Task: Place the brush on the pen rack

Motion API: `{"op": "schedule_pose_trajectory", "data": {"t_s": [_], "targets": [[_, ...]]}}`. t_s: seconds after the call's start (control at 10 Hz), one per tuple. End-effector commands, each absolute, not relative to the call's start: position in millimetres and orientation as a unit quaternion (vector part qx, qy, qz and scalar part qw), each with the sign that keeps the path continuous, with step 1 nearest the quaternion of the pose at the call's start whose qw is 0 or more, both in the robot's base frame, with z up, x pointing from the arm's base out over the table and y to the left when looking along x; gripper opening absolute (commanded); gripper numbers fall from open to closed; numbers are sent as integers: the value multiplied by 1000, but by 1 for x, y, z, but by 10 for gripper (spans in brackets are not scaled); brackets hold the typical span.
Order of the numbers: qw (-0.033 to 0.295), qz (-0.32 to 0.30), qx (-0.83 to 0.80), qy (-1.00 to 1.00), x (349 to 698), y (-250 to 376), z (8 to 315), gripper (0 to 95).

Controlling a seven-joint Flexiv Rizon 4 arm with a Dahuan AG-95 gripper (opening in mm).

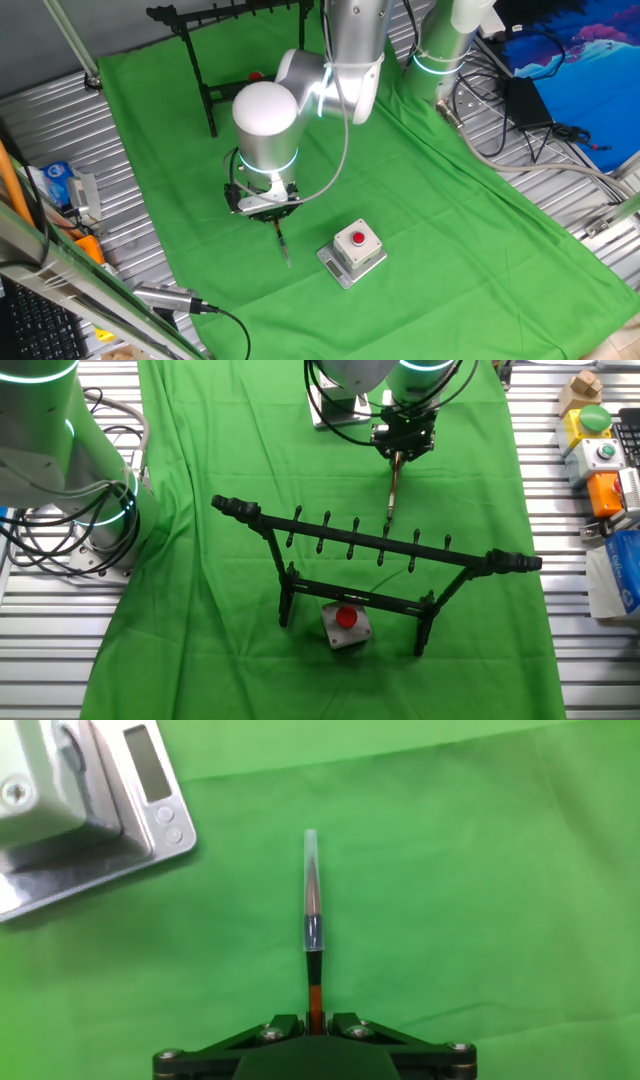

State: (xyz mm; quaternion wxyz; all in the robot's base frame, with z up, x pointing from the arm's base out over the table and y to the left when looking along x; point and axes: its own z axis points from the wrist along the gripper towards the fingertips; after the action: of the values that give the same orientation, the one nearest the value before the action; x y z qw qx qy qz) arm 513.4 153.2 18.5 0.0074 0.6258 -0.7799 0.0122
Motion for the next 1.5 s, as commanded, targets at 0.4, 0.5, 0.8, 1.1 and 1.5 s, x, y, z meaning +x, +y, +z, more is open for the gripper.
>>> {"op": "schedule_pose_trajectory", "data": {"t_s": [0.4,0.5,0.8,1.1,1.5], "targets": [[77,40,605,-792,518,147,68,0],[87,44,606,-790,518,144,76,0],[134,77,597,-787,516,134,113,0],[160,93,587,-788,511,123,133,0],[175,96,588,-784,516,116,133,0]]}}
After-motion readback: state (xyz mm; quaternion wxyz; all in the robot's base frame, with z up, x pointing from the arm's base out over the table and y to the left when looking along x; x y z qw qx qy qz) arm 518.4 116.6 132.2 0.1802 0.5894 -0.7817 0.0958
